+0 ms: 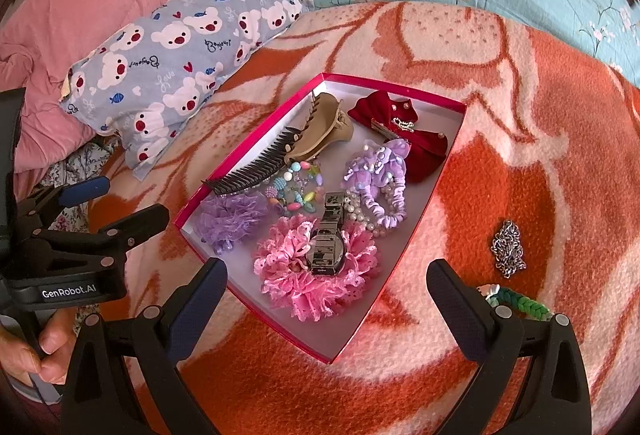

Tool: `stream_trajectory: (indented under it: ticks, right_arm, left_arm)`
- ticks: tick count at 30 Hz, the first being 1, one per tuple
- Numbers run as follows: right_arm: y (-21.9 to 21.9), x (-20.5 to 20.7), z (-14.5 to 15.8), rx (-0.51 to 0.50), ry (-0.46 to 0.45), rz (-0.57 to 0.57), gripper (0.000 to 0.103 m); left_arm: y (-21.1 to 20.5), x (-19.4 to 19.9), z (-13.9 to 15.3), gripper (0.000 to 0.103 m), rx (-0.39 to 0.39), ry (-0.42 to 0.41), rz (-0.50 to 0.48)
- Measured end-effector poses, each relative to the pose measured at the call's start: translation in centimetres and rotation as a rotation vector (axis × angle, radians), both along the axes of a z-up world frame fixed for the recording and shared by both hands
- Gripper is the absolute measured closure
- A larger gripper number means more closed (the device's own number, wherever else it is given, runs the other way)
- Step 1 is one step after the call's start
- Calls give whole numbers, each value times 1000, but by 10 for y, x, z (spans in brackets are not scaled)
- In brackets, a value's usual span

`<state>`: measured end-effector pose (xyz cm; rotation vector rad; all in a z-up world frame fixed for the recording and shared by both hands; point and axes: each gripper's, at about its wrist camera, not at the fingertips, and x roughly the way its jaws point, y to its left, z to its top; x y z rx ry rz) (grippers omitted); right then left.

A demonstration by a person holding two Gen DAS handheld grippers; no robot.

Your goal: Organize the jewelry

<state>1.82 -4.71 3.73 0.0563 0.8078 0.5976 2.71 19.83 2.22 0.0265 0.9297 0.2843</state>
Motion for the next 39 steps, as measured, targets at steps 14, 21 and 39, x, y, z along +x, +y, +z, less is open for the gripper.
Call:
stream_trajectory:
  ticks: [14,21,39]
  right_arm:
    - [-1,1,-1,2,3,-3,2]
    - [-2,1,-3,1,2,-3,2]
    - [-6,5,-4,3,6,-8,2]
  left_arm:
    - [1,1,-5,0,-15,-1,5]
    - [2,1,-6,0,-14,-1,5]
    - [1,5,-5,0,-19,2,4]
